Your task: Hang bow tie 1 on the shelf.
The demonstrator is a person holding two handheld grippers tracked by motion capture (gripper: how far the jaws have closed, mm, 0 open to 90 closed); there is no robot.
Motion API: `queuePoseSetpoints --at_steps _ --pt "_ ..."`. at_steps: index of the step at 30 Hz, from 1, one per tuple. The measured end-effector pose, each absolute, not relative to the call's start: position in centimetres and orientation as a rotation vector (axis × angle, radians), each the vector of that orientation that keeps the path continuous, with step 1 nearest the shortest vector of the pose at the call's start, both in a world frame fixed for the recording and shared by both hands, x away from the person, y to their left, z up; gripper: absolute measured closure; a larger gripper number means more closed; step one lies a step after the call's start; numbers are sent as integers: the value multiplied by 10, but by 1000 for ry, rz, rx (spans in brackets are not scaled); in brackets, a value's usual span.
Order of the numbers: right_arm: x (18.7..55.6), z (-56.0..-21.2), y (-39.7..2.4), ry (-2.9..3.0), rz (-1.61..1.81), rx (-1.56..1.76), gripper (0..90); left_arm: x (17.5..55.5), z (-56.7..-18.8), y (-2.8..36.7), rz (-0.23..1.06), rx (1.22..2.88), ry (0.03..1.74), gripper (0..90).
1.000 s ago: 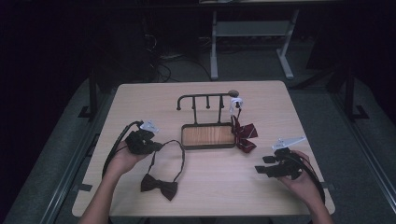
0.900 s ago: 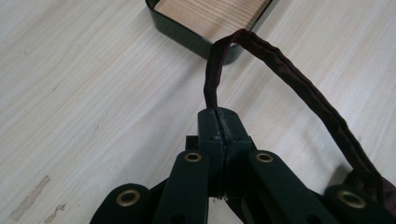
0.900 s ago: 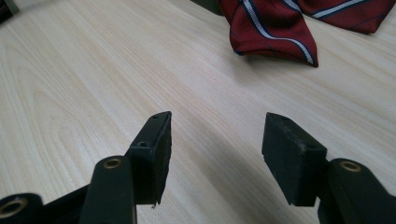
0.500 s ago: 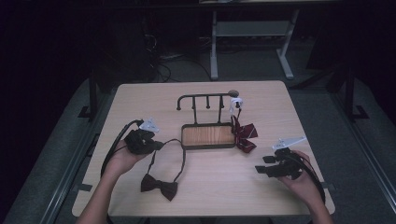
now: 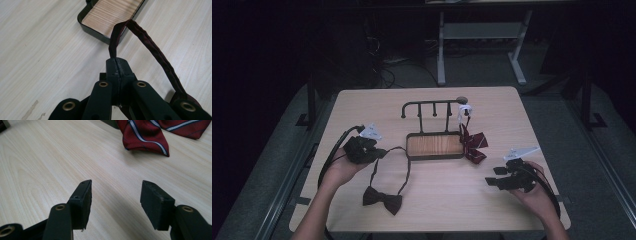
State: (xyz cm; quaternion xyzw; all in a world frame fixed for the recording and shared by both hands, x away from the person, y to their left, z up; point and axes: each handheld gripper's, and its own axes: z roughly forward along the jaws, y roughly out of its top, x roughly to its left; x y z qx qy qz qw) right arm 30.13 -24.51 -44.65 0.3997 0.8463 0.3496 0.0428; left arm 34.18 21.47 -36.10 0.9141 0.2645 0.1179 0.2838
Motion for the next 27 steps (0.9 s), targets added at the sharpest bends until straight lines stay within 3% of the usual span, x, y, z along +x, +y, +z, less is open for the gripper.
queuePoseSetpoints --at_steps 27 --pt "301 -446 -248 2574 1087 1217 424 334 -328 208 370 2430 626 896"
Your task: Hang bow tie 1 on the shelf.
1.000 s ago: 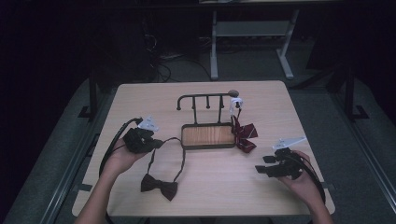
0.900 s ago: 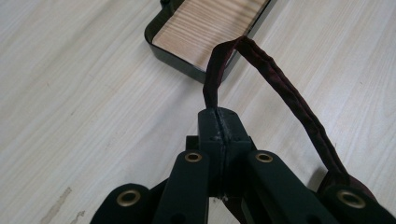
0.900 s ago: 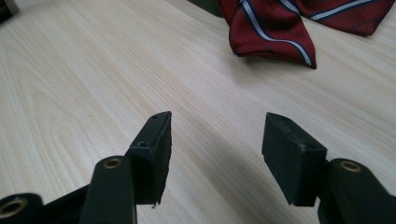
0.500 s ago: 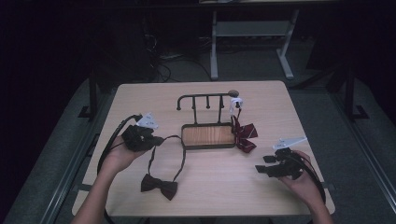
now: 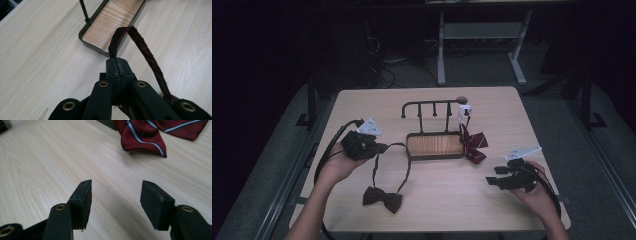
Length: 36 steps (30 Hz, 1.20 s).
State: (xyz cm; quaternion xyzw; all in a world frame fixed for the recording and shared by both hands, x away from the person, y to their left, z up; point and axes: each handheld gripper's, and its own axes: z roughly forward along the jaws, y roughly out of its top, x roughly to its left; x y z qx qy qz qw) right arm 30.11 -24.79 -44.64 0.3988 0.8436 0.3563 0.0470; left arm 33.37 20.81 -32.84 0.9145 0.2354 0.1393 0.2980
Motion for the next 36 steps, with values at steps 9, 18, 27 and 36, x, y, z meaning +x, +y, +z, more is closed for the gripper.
queuePoseSetpoints --at_steps 9,18,27,36 --pt "302 -447 -249 2574 1085 1219 424 331 -319 205 373 2426 603 896" --pt "302 -447 -250 2571 1089 1222 424 329 -310 203 385 2429 580 896" --pt "301 -446 -251 2566 1098 1212 424 328 -303 201 398 2434 570 896" --pt "302 -446 -253 2561 1102 1224 424 331 -295 196 412 2440 549 896"
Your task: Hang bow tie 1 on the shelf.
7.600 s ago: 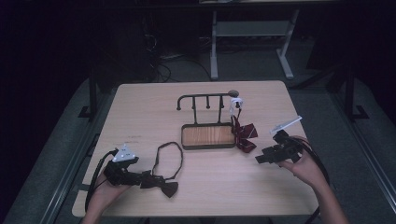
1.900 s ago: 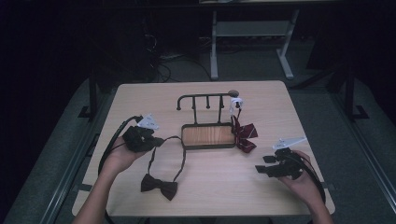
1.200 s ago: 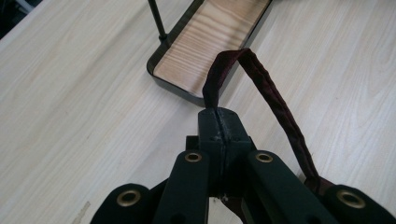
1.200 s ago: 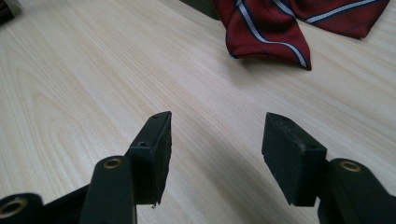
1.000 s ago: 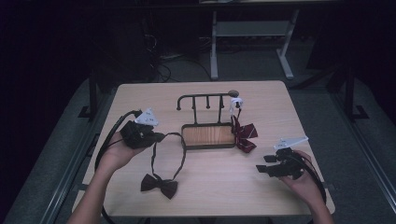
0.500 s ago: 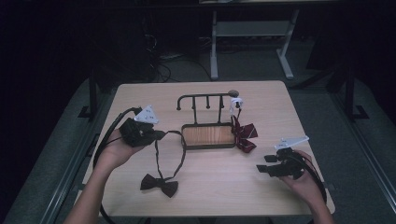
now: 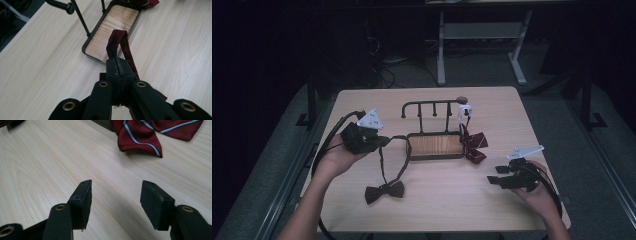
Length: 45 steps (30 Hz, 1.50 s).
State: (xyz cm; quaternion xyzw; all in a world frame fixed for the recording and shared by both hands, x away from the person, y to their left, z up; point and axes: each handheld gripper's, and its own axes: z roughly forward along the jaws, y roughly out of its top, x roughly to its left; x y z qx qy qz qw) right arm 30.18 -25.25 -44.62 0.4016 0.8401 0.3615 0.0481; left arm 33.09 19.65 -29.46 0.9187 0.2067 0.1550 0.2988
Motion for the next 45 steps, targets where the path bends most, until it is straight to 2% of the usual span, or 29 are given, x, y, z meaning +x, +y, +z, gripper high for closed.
queuePoseSetpoints --at_steps 26,45 --pt "301 -446 -253 2560 1104 1232 425 364 -263 188 440 2440 580 896" --pt "301 -446 -257 2550 1118 1237 424 391 -258 189 442 2462 643 896"
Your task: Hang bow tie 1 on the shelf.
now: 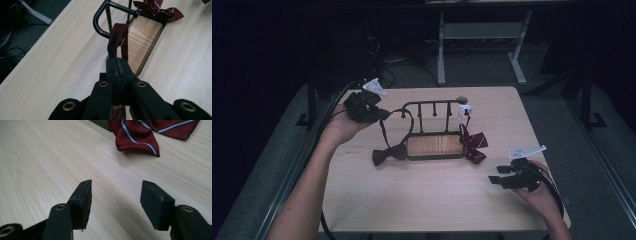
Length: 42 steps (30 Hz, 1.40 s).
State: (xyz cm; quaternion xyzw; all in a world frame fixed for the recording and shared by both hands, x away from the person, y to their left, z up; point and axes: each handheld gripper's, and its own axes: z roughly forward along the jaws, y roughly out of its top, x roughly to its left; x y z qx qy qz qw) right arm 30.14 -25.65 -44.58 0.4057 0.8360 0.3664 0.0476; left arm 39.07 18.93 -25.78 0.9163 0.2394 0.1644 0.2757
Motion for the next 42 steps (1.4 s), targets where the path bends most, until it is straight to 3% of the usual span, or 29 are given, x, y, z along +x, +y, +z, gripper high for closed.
queuePoseSetpoints --at_steps 42 --pt "301 -446 -258 2559 1115 1235 423 430 -278 189 429 2509 817 859"
